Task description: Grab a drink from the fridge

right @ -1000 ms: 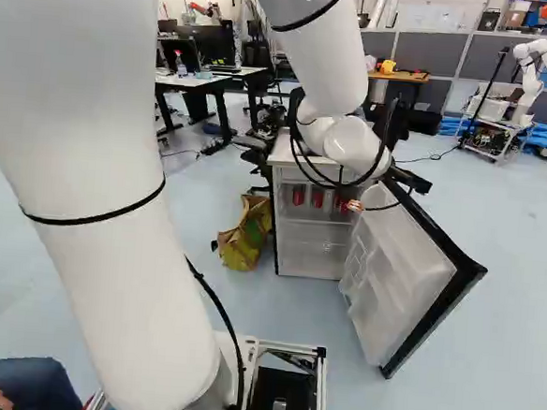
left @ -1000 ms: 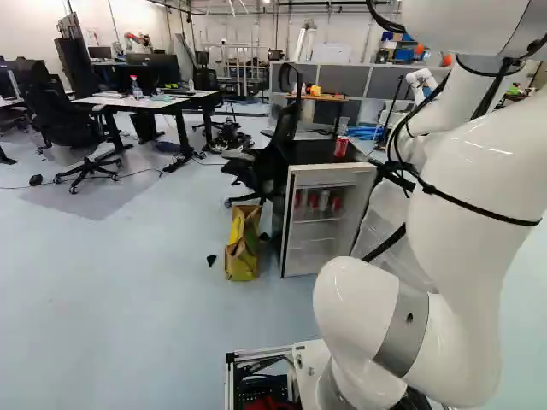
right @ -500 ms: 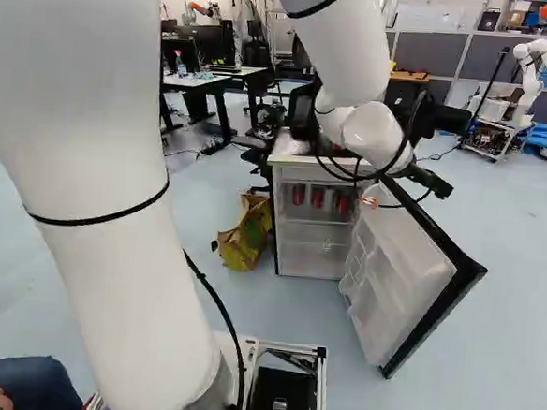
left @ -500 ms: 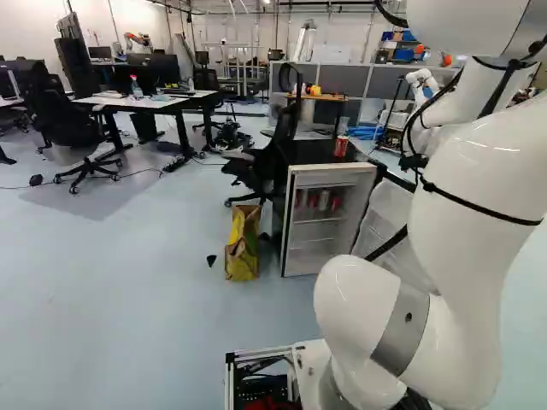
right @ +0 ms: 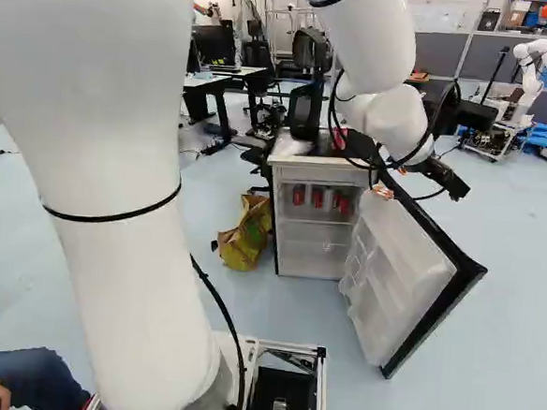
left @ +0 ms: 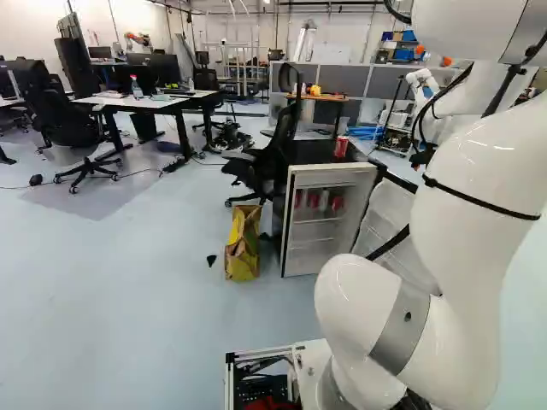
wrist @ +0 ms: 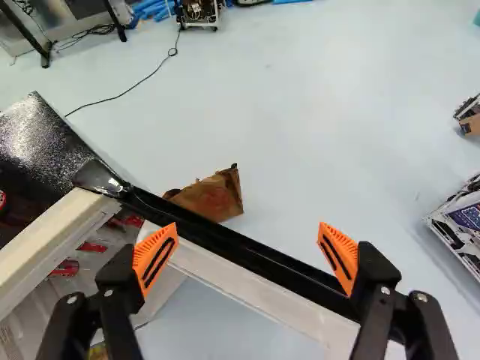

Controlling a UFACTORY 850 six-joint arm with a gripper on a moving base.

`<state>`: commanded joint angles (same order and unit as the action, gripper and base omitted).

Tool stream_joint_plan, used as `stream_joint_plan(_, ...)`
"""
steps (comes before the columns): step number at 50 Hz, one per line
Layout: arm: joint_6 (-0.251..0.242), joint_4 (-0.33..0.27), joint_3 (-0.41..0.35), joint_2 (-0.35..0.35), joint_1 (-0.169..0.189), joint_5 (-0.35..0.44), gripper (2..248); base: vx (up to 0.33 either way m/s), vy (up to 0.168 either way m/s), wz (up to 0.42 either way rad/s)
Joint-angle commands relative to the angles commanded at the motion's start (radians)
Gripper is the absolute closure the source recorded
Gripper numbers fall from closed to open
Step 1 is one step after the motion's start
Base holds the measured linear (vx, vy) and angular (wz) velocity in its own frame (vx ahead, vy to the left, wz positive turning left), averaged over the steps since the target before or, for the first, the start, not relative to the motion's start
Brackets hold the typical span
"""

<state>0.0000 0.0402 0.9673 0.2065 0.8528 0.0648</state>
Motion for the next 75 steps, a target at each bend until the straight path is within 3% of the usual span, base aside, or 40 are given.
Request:
stream_joint_plan(23, 0.0, 0.051, 0.122, 0.056, 0.024, -0.149, 3, 0.0, 0.0, 0.0)
stream_joint_plan(55, 0.0, 0.127, 0.287, 0.192, 0.064, -0.352, 3, 0.0, 0.0, 0.0)
stream_joint_plan(75, 0.0, 0.148, 0.397, 0.276, 0.084, -0.426, 3, 0.0, 0.0, 0.0)
